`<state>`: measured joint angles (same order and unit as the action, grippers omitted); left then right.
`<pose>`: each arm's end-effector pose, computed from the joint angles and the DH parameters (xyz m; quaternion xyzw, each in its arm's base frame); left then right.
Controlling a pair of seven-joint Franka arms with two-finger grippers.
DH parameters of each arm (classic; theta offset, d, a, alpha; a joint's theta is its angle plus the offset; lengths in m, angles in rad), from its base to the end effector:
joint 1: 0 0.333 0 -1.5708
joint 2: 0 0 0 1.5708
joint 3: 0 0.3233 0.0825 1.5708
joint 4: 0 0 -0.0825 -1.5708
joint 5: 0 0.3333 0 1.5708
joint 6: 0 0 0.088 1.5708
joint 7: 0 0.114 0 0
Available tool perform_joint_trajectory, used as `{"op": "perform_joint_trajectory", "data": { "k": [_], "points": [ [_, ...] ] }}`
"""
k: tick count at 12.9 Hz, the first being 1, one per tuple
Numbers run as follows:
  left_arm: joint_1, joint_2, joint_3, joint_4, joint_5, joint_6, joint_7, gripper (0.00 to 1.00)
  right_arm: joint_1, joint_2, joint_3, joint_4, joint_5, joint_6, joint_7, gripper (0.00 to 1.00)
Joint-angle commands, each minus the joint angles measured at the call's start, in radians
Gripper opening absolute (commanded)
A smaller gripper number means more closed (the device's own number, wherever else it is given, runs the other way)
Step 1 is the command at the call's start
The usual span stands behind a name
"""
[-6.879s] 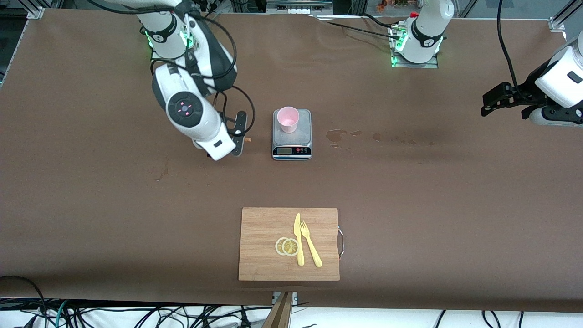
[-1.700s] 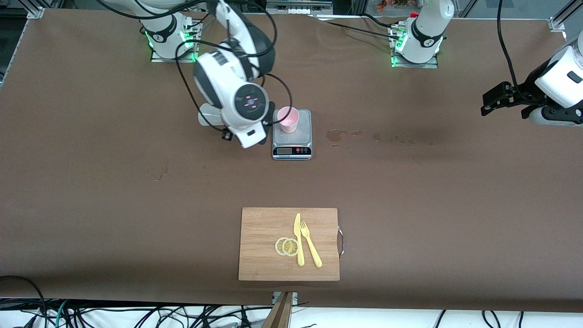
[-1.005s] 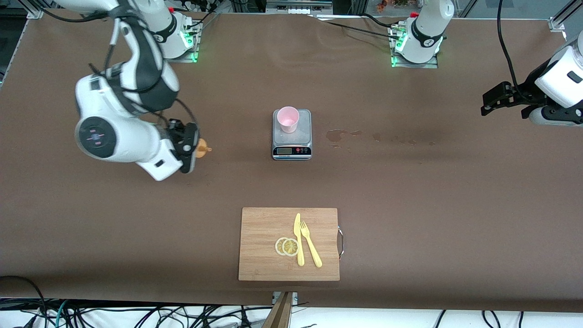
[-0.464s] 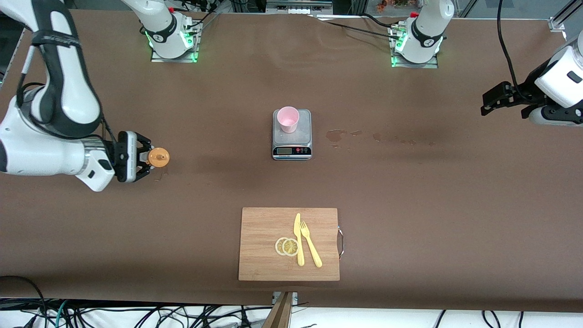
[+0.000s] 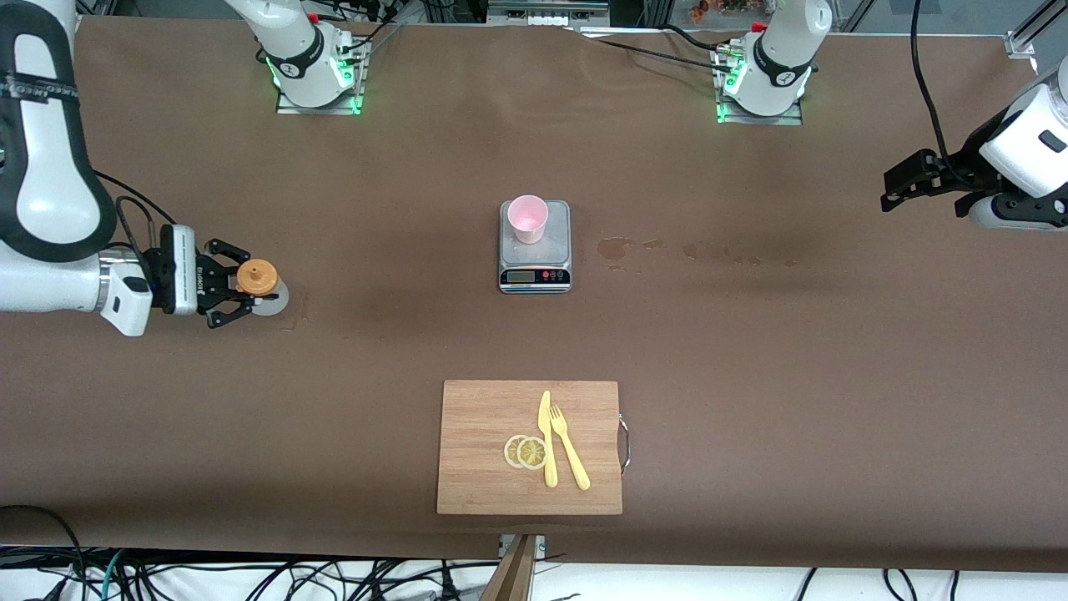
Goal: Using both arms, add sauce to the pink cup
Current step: 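Carry the squeeze bottle back to its spot with the right gripper, then lower the squeeze bottle onto the table and open the right gripper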
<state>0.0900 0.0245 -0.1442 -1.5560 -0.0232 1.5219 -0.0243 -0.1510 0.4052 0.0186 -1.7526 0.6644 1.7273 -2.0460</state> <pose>0.5047 -0.0291 0.6147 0.9994 -0.0152 -0.0297 0.0122 0.5735 -0.0159 0.3594 -0.6282 -0.6856 -0.1788 0.3215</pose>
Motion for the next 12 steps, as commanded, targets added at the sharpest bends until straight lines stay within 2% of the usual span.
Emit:
{"op": "perform_joint_trajectory", "data": {
  "k": [1,7,12],
  "points": [
    [0.007,0.014,-0.003,0.033,-0.023,-0.023,0.000,1.00,-0.059,0.062,-0.017,-0.050,0.110,-0.031,-0.220,0.08],
    [0.007,0.014,-0.002,0.033,-0.023,-0.023,0.000,1.00,-0.079,0.234,-0.095,-0.048,0.251,-0.117,-0.447,0.09],
    [0.007,0.014,-0.002,0.033,-0.023,-0.023,0.000,1.00,-0.079,0.253,-0.095,-0.044,0.253,-0.107,-0.445,0.11]
  ]
}}
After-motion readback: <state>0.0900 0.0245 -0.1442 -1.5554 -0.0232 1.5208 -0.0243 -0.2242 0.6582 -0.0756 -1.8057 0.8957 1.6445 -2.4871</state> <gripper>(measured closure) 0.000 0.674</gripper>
